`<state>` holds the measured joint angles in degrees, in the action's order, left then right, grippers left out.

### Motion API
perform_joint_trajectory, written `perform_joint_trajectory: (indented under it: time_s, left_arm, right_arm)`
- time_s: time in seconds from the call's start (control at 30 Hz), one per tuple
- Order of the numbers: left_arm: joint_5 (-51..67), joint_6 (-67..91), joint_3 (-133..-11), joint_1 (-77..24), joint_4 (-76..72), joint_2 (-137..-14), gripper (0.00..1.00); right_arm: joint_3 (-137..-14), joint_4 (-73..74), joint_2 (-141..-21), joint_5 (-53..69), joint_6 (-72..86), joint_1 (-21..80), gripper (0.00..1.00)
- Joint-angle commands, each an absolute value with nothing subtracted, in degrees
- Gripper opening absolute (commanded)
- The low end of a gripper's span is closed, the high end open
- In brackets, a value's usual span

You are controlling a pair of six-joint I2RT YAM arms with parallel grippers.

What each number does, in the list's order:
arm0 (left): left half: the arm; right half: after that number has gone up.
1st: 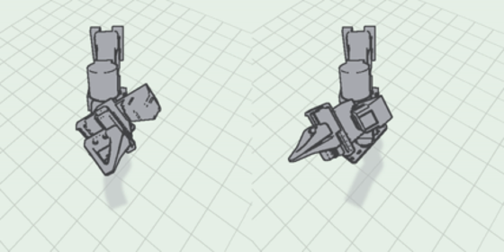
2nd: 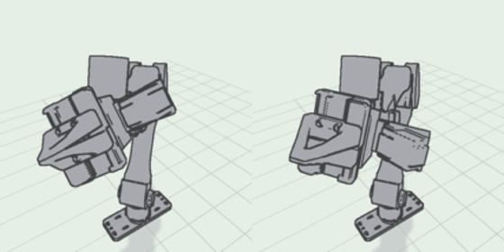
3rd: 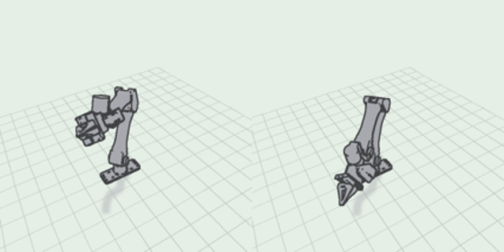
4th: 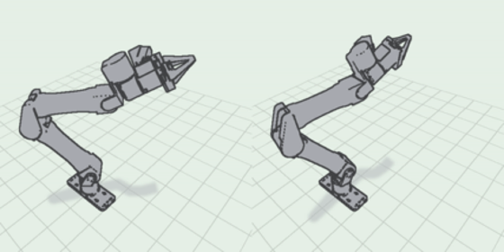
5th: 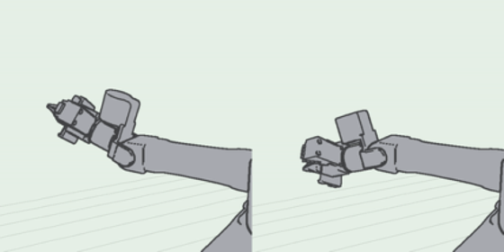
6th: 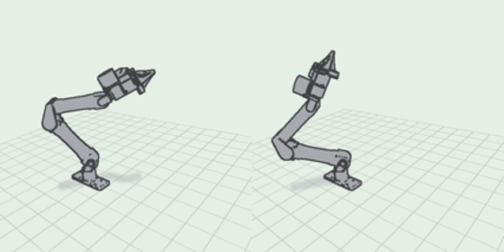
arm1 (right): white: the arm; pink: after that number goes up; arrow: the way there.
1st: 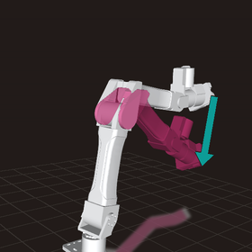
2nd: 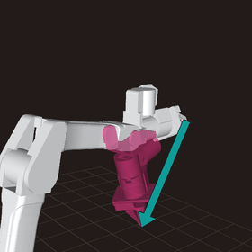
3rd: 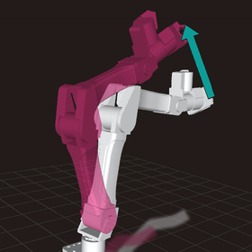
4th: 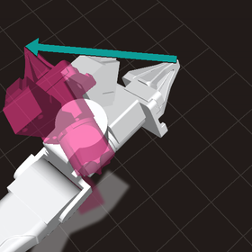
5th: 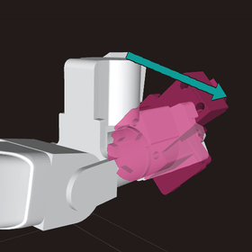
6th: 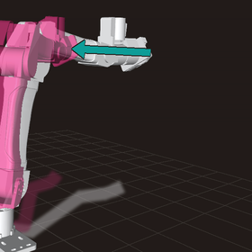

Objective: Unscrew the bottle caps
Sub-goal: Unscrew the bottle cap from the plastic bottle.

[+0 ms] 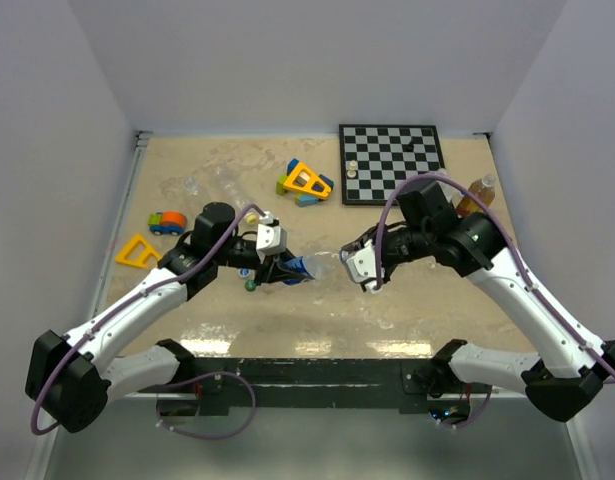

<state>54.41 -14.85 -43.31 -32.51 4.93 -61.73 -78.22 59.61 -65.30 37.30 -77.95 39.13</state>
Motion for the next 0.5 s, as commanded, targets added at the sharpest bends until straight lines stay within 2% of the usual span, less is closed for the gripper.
perform_joint_trajectory:
  time_s: [0.0, 0.07, 0.13, 0.17, 0.27, 0.33, 0.4, 0.47]
  left_arm:
    - [52.91, -18.89, -46.67, -32.52, 2.29, -63.10, 0.00]
    - [51.95, -18.37, -45.53, -32.61, 1.24, -62.49, 0.00]
    - [50.28, -17.67, -43.69, -32.61, 0.97, -61.09, 0.00]
    - [49.84, -17.41, -43.07, -32.61, 0.97, -60.21, 0.00]
    - [46.94, -15.83, -40.35, -33.05, -2.10, -57.75, 0.00]
    - [45.36, -14.86, -38.86, -33.31, -3.07, -56.08, 0.00]
    - [44.21, -14.15, -37.62, -33.40, -4.13, -54.59, 0.00]
    - [43.77, -13.62, -37.18, -33.49, -4.74, -53.88, 0.00]
  right_arm:
    - [-76.64, 54.60, -63.81, 45.78, -74.06, 42.19, 0.06]
    - [-76.55, 52.13, -63.37, 46.84, -65.26, 42.10, 0.42]
    - [-77.25, 50.81, -62.76, 49.03, -57.25, 41.58, 0.63]
    - [-77.60, 50.45, -62.41, 50.35, -54.26, 40.88, 0.70]
    - [-77.96, 48.00, -61.09, 53.17, -43.29, 37.54, 0.78]
    - [-76.12, 41.95, -59.69, 53.88, -31.36, 34.73, 0.77]
    - [-72.88, 31.51, -57.84, 47.07, -13.01, 33.40, 0.76]
    - [-71.64, 28.75, -57.13, 37.84, -1.36, 32.96, 0.75]
